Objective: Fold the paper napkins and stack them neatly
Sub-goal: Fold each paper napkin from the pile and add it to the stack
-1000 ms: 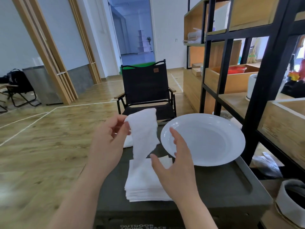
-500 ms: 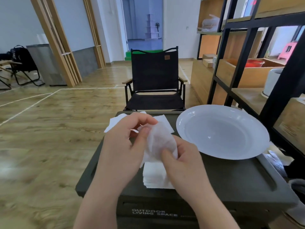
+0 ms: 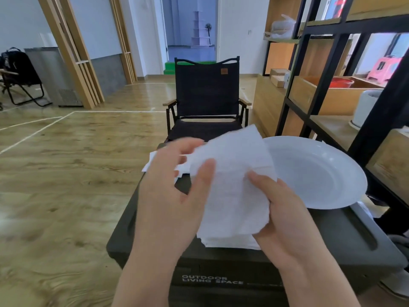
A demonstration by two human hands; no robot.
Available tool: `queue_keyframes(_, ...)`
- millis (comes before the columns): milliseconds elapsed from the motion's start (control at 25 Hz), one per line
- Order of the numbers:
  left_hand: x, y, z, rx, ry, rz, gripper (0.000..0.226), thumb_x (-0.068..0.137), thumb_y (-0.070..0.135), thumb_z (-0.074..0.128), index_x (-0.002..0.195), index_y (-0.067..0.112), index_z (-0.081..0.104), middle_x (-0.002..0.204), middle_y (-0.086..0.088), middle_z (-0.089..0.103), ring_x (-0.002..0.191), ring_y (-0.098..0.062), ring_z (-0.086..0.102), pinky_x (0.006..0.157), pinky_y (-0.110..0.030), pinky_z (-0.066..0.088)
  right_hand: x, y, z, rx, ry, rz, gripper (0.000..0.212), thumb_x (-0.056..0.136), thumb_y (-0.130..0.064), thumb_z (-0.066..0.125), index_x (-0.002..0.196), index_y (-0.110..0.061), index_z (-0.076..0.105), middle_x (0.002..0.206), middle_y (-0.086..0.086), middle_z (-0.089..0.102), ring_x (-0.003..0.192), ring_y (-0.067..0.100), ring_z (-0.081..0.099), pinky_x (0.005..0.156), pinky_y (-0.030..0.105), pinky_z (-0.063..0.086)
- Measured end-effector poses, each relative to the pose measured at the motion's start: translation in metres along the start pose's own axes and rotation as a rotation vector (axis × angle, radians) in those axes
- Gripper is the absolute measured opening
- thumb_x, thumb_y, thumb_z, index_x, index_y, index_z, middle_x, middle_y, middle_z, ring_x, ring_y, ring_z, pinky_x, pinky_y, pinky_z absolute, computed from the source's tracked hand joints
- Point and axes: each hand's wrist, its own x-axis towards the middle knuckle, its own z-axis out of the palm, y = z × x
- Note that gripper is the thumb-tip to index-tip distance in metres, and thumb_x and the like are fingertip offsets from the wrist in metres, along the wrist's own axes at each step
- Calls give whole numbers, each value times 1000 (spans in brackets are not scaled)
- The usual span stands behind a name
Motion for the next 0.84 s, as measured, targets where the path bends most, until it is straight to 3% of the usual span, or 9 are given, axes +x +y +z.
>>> queue_keyframes(80,0,-4,3,0,-115,62,27,78,54,61,104,47,62,113,29,55,112,7,48,86,-3,36,0,0,0,73,32,-22,22,90,-16,54,101,-31,66,91,-2,76,84,16,73,70,36,59)
queue_keyframes(240,-1,-14,6,-6,-63,44,18,75,40,74,93,41,74,105,26,63,109,0,55,86,-4,39,-2,-4,-1,85,55,0,22,90,-16,55,91,-30,71,81,-2,76,75,16,74,57,32,59)
queue_keyframes(440,-1,-19,5,-70,-1,39,24,68,41,75,91,36,76,101,23,68,104,-5,61,89,-22,49,-5,-7,-1,118,36,5,25,89,-14,53,80,-25,74,84,1,77,76,20,74,64,38,57)
queue_keyframes(680,-1,-20,4,-137,-39,63,12,70,44,76,81,40,76,95,24,70,97,-3,64,84,-15,48,-8,-11,1,36,46,-24,37,88,-15,55,65,-35,76,67,-6,73,62,11,72,54,32,56)
queue_keyframes(800,1,-21,4,-101,-15,104,11,76,44,71,84,37,73,94,23,69,92,-1,64,80,-11,47,-1,-8,-6,-176,53,-106,29,87,-18,59,100,-44,67,93,-5,71,89,16,68,73,38,57)
queue_keyframes(840,2,-21,2,-70,-25,113,14,78,45,65,89,37,69,95,24,67,92,2,62,79,-8,44,2,-7,-9,-336,58,-166,40,86,-20,63,112,-50,55,100,-6,66,97,15,63,83,40,54)
